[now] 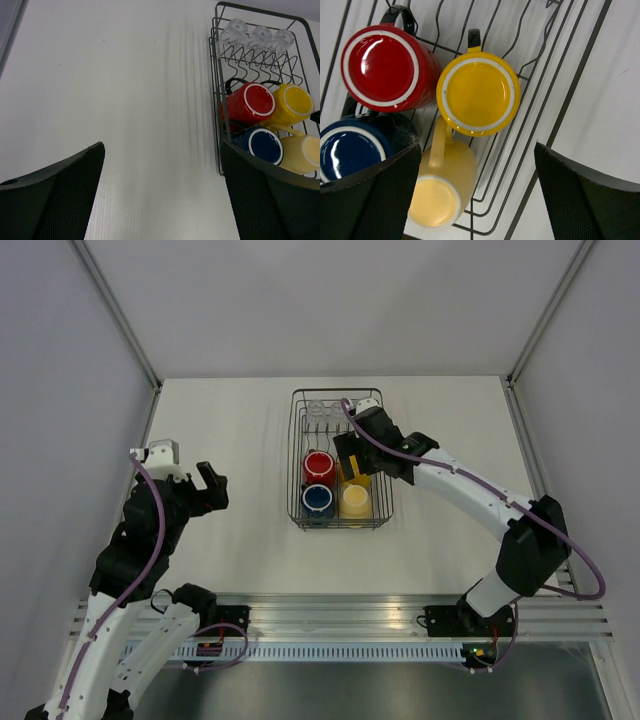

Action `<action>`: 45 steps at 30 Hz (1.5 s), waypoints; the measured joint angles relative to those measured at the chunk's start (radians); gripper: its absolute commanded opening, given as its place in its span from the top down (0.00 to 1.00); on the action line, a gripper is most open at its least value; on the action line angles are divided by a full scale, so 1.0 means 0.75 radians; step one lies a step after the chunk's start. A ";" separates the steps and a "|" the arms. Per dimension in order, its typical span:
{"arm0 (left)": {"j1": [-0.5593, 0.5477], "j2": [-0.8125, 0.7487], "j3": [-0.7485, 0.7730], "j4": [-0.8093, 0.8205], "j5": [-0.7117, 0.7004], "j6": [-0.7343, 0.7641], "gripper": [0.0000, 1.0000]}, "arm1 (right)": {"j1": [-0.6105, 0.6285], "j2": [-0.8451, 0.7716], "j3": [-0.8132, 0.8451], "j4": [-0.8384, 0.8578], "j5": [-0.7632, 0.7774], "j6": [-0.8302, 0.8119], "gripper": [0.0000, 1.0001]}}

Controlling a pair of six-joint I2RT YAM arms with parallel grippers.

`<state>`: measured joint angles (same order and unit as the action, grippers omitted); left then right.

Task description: Unload the cups from the dish rack

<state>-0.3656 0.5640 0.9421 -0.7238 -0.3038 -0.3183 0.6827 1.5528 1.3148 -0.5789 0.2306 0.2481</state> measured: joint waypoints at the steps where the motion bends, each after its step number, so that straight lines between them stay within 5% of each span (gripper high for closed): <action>1: -0.001 0.000 0.000 0.001 0.000 0.000 0.00 | 0.000 0.038 0.025 -0.004 0.011 -0.012 0.02; 13: -0.001 0.014 0.000 0.002 0.030 0.000 0.00 | -0.010 0.369 0.266 -0.026 0.059 -0.088 0.02; 45: 0.000 0.014 -0.001 0.002 0.058 0.000 0.00 | -0.066 0.497 0.196 0.106 0.044 -0.096 0.02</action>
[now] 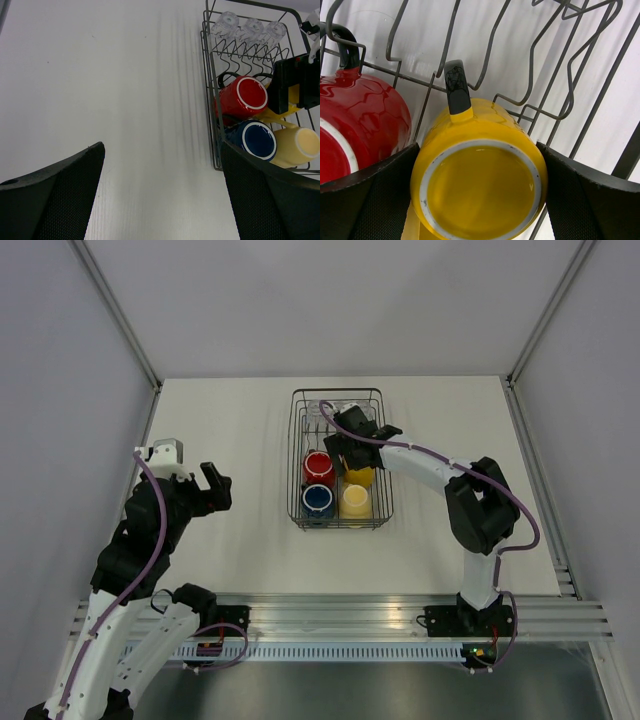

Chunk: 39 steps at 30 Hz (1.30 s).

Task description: Unload the cups from the dish rack

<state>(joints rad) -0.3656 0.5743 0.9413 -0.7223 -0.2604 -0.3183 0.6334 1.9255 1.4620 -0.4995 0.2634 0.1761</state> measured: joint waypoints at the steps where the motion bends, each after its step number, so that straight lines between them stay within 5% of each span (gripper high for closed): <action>1: 0.000 0.000 -0.001 0.000 0.000 0.000 0.00 | -0.001 0.000 -0.004 0.008 0.000 0.003 0.03; 3: 0.000 0.000 -0.001 0.000 0.000 0.000 0.00 | -0.002 0.000 -0.013 0.021 -0.001 0.005 0.06; 7: -0.001 0.000 -0.004 0.001 0.001 0.000 0.00 | -0.004 0.000 -0.015 0.032 0.002 0.015 0.41; 12: -0.001 0.000 -0.008 0.001 0.001 0.000 0.00 | -0.004 -0.009 -0.022 0.040 0.006 0.024 0.62; 17: 0.000 0.000 -0.010 0.001 0.000 0.000 0.00 | -0.003 -0.026 -0.034 0.023 0.003 0.026 0.96; 39: 0.000 0.000 -0.013 0.001 0.002 0.000 0.00 | -0.008 -0.204 0.095 -0.164 -0.005 0.014 1.00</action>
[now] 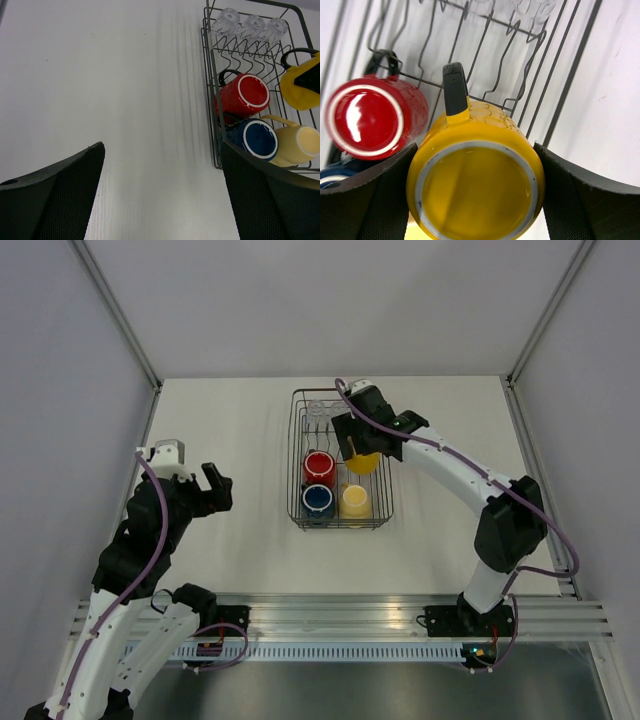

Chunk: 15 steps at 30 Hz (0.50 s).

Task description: Unload the cups from the dish rack

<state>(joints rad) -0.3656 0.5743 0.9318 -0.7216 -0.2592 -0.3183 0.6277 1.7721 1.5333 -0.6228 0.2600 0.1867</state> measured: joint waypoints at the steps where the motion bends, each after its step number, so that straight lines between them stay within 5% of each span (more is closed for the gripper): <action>1: -0.001 0.000 0.000 0.000 0.004 0.000 0.00 | -0.003 -0.024 0.009 -0.010 -0.008 0.001 1.00; 9: 0.002 0.015 0.001 0.037 0.161 -0.011 0.00 | -0.006 -0.267 0.056 -0.016 -0.162 0.042 1.00; 15: 0.003 -0.040 -0.096 0.335 0.597 -0.205 0.00 | -0.006 -0.453 -0.026 0.165 -0.425 0.172 1.00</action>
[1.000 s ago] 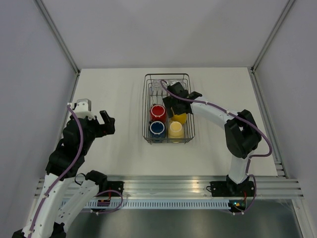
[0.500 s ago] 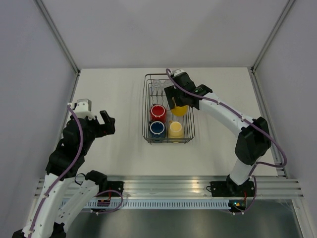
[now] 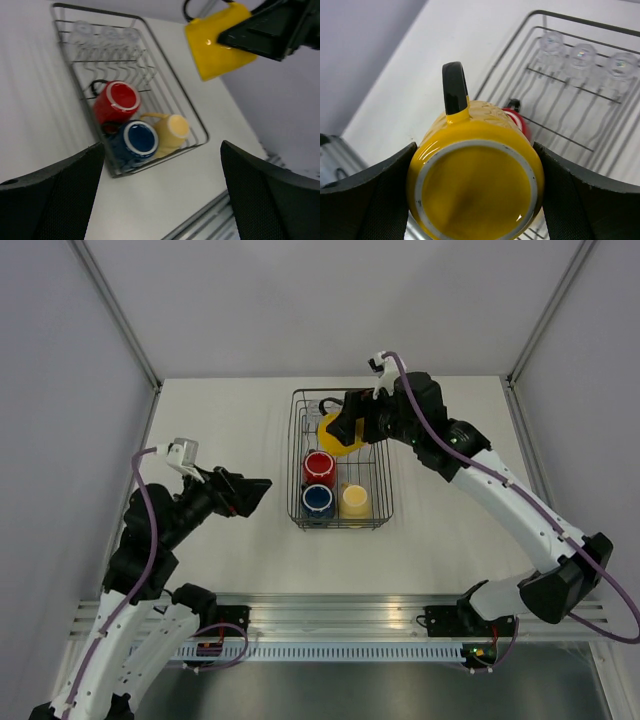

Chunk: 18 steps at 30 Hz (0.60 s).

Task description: Unload the cups from the dish rack

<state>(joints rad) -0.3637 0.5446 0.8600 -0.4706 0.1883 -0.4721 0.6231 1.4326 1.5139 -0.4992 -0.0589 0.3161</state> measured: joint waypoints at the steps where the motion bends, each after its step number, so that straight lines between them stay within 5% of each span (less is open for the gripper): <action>1: 0.000 -0.013 -0.045 0.090 0.074 -0.050 0.00 | 0.000 -0.028 -0.028 0.042 -0.044 0.031 1.00; 9: -0.001 -0.009 -0.329 0.804 0.461 -0.450 0.00 | 0.001 -0.152 -0.278 0.436 -0.340 0.394 1.00; 18: -0.008 0.052 -0.355 1.245 0.532 -0.611 0.07 | 0.056 -0.154 -0.405 0.805 -0.472 0.778 0.99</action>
<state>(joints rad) -0.3695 0.5835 0.5941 0.4629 0.5873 -0.9306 0.6655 1.3174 1.2098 0.1043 -0.4129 0.8997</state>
